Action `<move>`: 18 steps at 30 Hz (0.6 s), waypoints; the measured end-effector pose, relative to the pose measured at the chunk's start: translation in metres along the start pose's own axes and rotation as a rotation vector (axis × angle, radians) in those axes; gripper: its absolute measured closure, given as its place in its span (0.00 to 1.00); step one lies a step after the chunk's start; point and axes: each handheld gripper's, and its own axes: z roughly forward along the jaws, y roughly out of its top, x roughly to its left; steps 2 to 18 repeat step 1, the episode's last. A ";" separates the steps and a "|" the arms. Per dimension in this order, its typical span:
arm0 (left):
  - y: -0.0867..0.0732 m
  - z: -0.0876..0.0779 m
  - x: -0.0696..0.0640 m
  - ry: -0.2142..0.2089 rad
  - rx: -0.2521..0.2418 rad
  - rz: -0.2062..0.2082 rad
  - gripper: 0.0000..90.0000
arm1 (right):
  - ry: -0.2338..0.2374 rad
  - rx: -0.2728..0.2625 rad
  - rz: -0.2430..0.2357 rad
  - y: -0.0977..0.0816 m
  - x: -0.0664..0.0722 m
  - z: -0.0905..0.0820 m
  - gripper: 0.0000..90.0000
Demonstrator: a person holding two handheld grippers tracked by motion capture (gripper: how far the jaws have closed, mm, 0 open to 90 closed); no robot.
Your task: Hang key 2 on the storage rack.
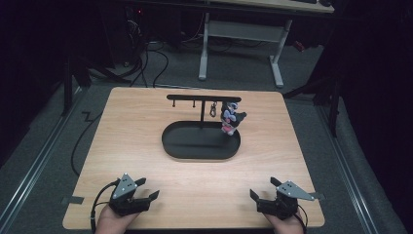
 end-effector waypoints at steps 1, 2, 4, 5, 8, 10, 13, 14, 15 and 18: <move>0.000 0.000 -0.001 0.001 -0.006 0.001 0.34 | 0.001 0.001 -0.006 0.000 0.001 0.001 0.07; 0.000 0.000 -0.001 0.001 -0.006 0.001 0.34 | 0.001 0.001 -0.006 0.000 0.001 0.001 0.07; 0.000 0.000 -0.001 0.001 -0.006 0.001 0.34 | 0.001 0.001 -0.006 0.000 0.001 0.001 0.07; 0.000 0.000 -0.001 0.001 -0.006 0.001 0.34 | 0.001 0.001 -0.006 0.000 0.001 0.001 0.07; 0.000 0.000 -0.001 0.001 -0.006 0.001 0.34 | 0.001 0.001 -0.006 0.000 0.001 0.001 0.07; 0.000 0.000 -0.001 0.001 -0.006 0.001 0.34 | 0.001 0.001 -0.006 0.000 0.001 0.001 0.07; 0.000 0.000 -0.001 0.001 -0.006 0.001 0.34 | 0.001 0.001 -0.006 0.000 0.001 0.001 0.07; 0.000 0.000 -0.001 0.001 -0.006 0.001 0.34 | 0.001 0.001 -0.006 0.000 0.001 0.001 0.07; 0.000 0.000 -0.001 0.001 -0.006 0.001 0.34 | 0.001 0.001 -0.006 0.000 0.001 0.001 0.07; 0.000 0.000 -0.001 0.001 -0.006 0.001 0.34 | 0.001 0.001 -0.006 0.000 0.001 0.001 0.07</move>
